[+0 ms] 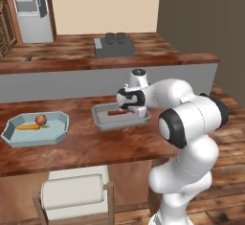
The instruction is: Place the cold items (carrot and peach) from the fridge in one tupperware on the dining counter. Place the warm items (kebab skewer and hot dog) in the stove area in another tupperware.
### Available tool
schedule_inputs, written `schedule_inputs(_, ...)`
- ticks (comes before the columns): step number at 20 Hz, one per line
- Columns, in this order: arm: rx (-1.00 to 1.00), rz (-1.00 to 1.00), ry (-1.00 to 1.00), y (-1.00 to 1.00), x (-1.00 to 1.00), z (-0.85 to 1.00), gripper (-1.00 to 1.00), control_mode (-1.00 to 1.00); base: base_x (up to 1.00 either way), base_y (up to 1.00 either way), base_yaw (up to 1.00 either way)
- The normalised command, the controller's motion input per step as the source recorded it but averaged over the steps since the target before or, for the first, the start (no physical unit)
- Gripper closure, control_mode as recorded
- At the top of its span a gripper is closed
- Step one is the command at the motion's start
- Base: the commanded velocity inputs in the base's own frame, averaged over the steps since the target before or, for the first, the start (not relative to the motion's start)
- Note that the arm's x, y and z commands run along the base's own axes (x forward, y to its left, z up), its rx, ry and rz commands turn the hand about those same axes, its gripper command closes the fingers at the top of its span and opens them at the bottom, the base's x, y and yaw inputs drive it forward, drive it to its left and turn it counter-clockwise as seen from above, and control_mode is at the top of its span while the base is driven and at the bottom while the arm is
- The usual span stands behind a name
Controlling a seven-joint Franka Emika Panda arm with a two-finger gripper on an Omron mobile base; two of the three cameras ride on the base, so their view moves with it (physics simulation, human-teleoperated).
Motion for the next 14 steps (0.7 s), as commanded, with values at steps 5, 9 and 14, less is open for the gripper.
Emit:
schedule_inputs(5,0.0,0.0,0.12,0.0,0.4,-0.33,1.0,-1.0,0.0,0.0,0.0)
schedule_inputs(9,0.0,0.0,0.08,0.0,0.4,-0.35,1.0,-1.0,0.0,0.0,0.0)
schedule_inputs(14,0.03,0.0,0.02,0.0,0.46,-0.32,1.0,-1.0,0.0,0.0,0.0)
